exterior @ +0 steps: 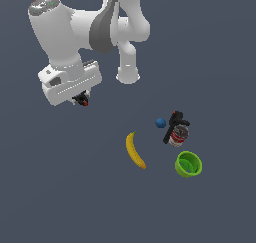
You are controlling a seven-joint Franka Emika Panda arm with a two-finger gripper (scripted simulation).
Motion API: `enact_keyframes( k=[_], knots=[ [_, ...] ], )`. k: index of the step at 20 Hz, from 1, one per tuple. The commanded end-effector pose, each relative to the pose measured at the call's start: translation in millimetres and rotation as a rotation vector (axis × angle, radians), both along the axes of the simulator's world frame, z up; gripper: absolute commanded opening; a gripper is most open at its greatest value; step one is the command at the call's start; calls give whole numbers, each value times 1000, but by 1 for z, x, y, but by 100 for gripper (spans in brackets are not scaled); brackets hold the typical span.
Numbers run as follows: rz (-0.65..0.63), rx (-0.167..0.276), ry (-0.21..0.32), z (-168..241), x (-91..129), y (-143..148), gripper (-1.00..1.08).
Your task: Pick up a designated object from a clutter of objects.
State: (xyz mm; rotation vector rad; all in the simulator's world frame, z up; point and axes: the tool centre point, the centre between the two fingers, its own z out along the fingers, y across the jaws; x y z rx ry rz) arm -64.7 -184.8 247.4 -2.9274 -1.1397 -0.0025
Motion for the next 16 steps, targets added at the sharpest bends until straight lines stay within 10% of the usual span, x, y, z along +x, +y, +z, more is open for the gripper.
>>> enact_keyframes(
  k=[1,16],
  knots=[
    [0,0,1,25,2,-7,-100],
    [0,0,1,118,17,-38,-100]
  ],
)
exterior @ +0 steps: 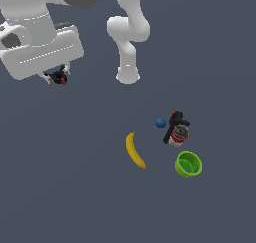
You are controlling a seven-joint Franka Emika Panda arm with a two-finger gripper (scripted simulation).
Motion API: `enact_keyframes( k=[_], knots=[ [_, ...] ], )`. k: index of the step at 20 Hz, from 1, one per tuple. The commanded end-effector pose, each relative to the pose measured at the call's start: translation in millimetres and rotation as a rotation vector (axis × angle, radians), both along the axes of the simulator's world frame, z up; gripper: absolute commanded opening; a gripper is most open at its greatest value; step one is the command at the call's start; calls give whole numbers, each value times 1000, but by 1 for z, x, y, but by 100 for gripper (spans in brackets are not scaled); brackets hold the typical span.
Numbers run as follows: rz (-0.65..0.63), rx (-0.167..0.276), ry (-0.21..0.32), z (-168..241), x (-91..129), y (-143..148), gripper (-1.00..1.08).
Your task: Pick up a designated object from a clutter of objects.
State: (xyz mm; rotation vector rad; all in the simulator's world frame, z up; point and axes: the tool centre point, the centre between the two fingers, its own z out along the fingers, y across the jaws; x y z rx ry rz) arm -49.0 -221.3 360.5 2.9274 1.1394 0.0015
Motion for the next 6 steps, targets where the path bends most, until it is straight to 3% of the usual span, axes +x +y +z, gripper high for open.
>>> enact_keyframes(
  k=[1,6],
  knots=[
    [0,0,1,8,1,-3,-100],
    [0,0,1,12,3,-4,-100]
  ],
)
